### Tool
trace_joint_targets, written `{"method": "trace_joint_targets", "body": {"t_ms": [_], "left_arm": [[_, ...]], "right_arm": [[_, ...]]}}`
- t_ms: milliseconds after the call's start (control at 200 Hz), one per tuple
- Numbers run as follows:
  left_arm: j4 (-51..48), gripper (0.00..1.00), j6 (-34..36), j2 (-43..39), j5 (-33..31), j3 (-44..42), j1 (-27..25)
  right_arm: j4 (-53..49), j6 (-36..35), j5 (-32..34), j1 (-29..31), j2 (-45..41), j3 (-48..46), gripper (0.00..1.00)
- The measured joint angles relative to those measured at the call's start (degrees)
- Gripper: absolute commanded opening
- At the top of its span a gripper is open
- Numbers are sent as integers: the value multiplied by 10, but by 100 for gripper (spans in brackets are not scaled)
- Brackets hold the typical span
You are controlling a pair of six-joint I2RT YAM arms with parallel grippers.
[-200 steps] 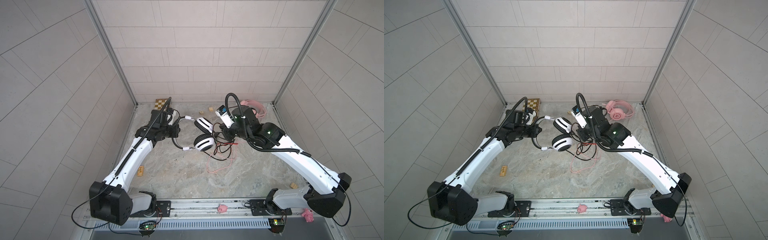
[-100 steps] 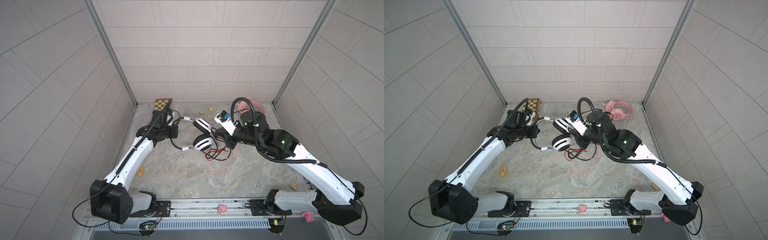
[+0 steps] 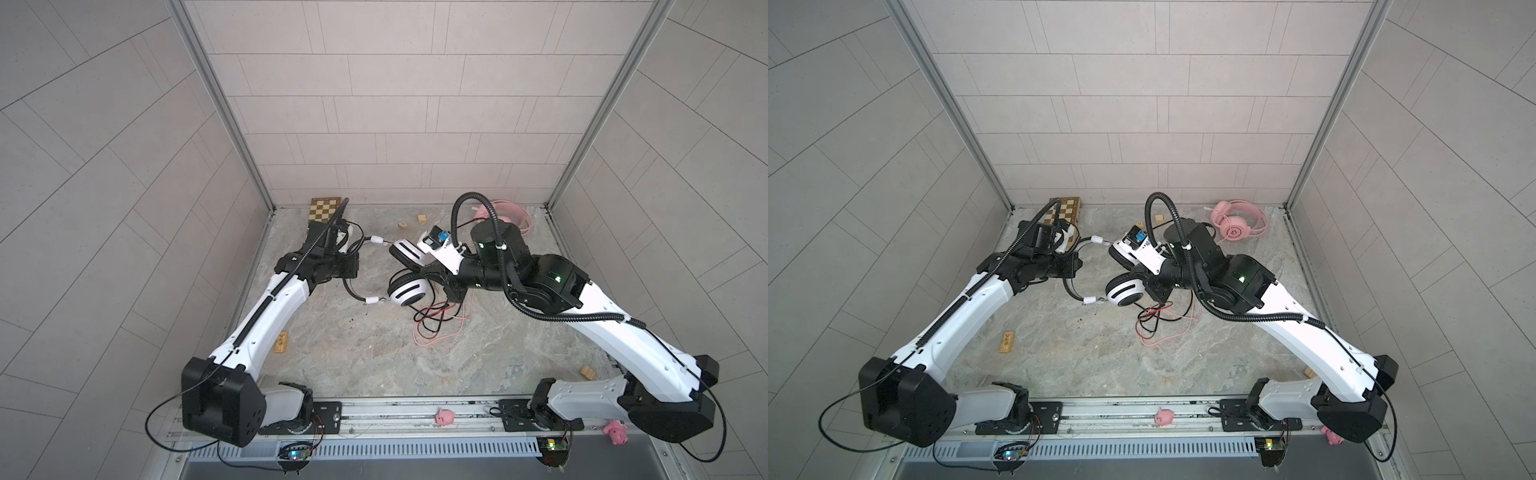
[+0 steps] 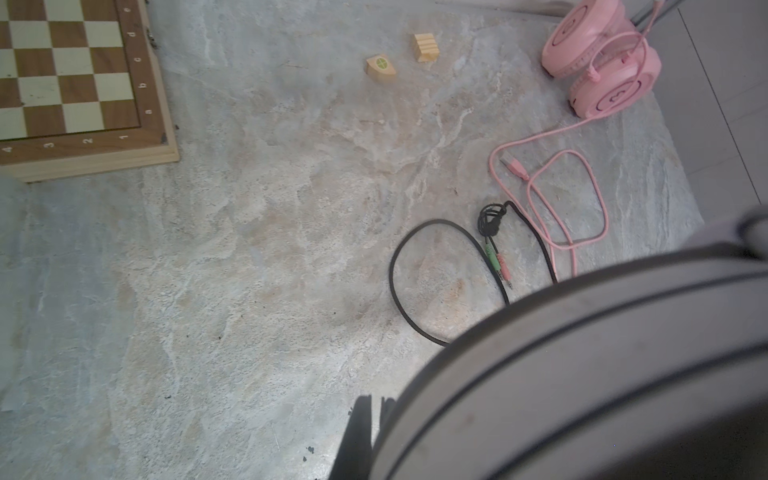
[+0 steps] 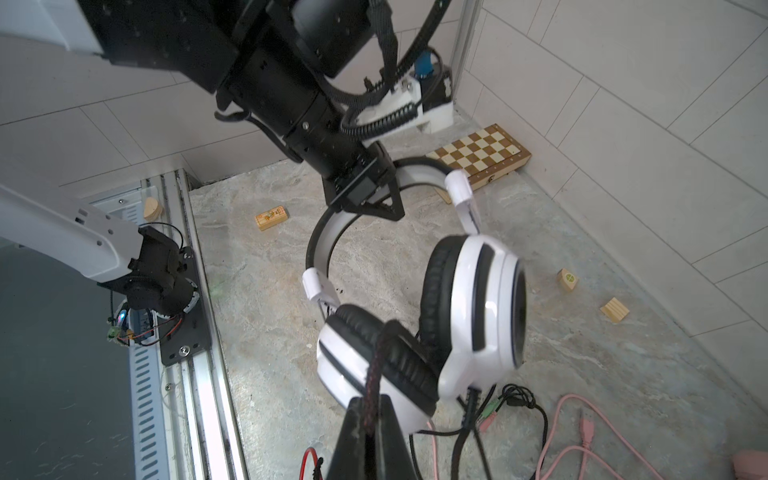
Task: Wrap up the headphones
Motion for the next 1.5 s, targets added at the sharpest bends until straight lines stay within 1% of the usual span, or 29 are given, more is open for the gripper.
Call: {"method": "trace_joint_targets", "body": {"t_ms": [120, 255, 450, 620, 761, 876, 936, 1001, 1131, 1281, 1406, 1501], "left_arm": [[0, 0, 10, 0, 7, 0, -14], [0, 0, 20, 1, 11, 0, -31], [-8, 0, 36, 1, 4, 5, -60], [-18, 0, 43, 2, -12, 12, -65], [-22, 0, 45, 1, -36, 12, -65], [-27, 0, 40, -1, -90, 12, -64], [-33, 0, 34, -2, -119, 12, -60], [-37, 0, 26, -2, -139, 12, -44], [-41, 0, 4, -1, -146, 12, 12], [-41, 0, -21, 5, -136, 12, 65], [-43, 0, -30, 7, -136, 12, 71], [-47, 0, -30, 7, -140, 12, 71]], "right_arm": [[-1, -6, 3, -1, 32, 56, 0], [1, -7, 4, -14, 54, 92, 0], [12, 10, -22, -83, 85, 116, 0], [23, 37, -15, -124, 96, 122, 0], [34, 73, -32, -150, 121, 165, 0], [53, 104, -69, -160, 126, 181, 0], [70, 123, -99, -159, 116, 169, 0], [88, 144, -132, -158, 91, 139, 0], [96, 169, -153, -158, 16, 82, 0], [93, 174, -134, -159, -75, 60, 0], [84, 166, -102, -163, -123, 60, 0], [73, 158, -56, -167, -146, 58, 0]]}}
